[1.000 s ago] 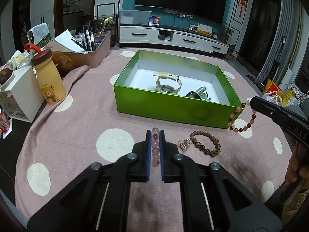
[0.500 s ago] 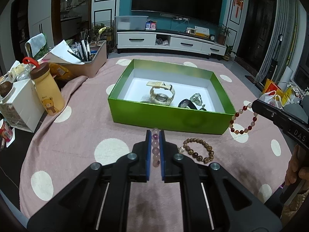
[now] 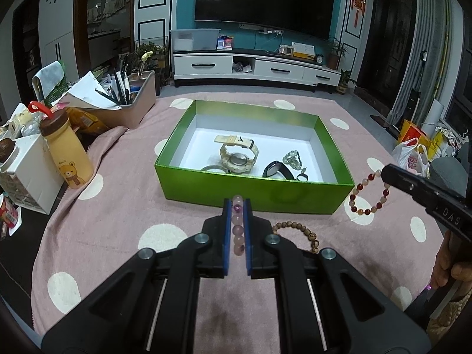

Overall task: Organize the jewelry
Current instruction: 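Carry both held bracelets over the green box with both tools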

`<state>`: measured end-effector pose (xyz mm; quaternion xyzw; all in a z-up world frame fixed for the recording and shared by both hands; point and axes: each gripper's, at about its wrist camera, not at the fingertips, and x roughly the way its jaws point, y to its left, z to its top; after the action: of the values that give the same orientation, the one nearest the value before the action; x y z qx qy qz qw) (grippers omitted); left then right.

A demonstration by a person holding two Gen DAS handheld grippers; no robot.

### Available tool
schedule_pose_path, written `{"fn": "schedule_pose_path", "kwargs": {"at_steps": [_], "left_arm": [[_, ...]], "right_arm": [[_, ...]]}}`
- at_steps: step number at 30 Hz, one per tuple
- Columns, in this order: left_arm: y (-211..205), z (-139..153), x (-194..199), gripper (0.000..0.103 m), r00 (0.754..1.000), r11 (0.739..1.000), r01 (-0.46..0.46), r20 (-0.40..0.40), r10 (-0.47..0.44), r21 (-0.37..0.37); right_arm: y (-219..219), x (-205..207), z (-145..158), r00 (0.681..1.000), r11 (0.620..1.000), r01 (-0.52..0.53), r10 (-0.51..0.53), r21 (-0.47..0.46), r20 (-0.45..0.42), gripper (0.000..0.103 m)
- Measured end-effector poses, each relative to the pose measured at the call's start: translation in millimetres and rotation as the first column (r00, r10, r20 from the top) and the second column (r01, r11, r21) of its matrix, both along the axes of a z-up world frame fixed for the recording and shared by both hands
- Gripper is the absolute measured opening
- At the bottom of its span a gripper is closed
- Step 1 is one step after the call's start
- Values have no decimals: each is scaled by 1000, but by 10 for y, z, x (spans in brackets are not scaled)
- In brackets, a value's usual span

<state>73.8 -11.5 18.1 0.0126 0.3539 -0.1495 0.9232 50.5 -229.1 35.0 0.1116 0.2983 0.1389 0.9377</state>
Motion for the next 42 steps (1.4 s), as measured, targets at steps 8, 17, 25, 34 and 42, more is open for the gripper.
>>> {"fn": "schedule_pose_path", "kwargs": {"at_steps": [8,17,25,34,42], "left_arm": [[-38,80,80,7,1000,1000,-2,15,2,2],[-43,209,212,7,999,1000,-10,31,11,-18],[-87,333,321,7,998,1000,-7,62,7,-11],[-171,417,477,7,997,1000,-2,80,2,-1],[-214,419,684,7,998,1000,-9,66,10,-12]], "right_arm": [[-17,-1,44,1000,1000,0,0,10,18,7],[-49,47,155,999,1000,2,-3,10,50,7],[-37,135,221,997,1000,-6,5,9,73,7],[-41,220,241,997,1000,-7,6,11,78,7],[-60,341,248,997,1000,9,-11,28,78,7]]}}
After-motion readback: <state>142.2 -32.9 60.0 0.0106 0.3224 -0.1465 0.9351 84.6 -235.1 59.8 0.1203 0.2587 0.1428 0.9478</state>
